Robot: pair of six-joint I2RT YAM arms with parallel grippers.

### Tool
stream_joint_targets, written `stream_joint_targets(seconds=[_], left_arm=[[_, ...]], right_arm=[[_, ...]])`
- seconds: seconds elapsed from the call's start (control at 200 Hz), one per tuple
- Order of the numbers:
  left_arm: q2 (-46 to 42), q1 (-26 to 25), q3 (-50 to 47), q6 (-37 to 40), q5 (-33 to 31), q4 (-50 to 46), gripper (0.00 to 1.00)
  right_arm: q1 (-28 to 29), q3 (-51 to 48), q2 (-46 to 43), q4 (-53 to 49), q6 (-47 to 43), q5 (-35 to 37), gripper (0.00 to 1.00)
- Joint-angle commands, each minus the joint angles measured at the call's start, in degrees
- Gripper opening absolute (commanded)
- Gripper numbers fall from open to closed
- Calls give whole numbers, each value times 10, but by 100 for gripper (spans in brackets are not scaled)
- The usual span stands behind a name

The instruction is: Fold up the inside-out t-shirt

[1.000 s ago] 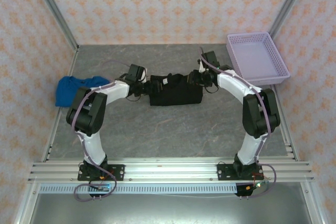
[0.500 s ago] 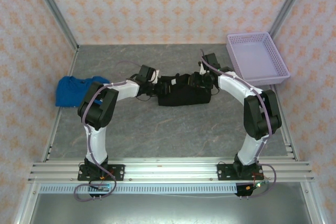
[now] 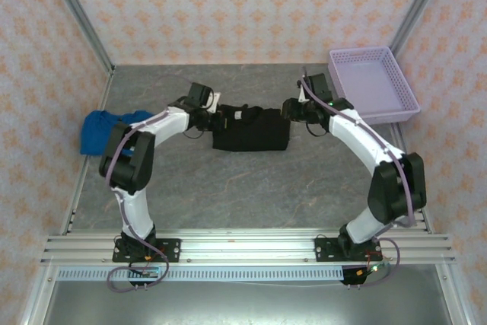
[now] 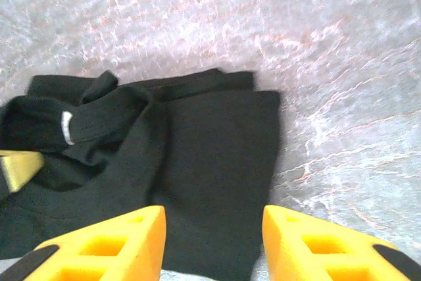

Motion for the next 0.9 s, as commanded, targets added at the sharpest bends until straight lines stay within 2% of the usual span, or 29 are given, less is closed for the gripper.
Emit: stream_joint_targets(seconds=[0.0, 0.235, 0.35, 0.465, 0.685, 0.896], left_arm=[[-86, 2, 56, 123, -135, -156, 0], [-144, 4, 170, 239, -351, -352, 0], [-151, 20, 199, 307, -434, -399, 0], [-157, 57, 208, 361, -457, -400, 0], [-167, 160, 194, 385, -411, -358, 0], [-127, 214, 194, 395, -488, -320, 0]], right_arm=[[-3, -24, -36, -11, -17, 38, 43], [-3, -81, -83, 42, 3, -29, 43], [-4, -109, -98, 73, 15, -57, 43], [-3, -118, -102, 87, 25, -74, 43], [-3, -130, -108, 97, 32, -86, 44], [-3, -122, -92, 89, 29, -89, 44]])
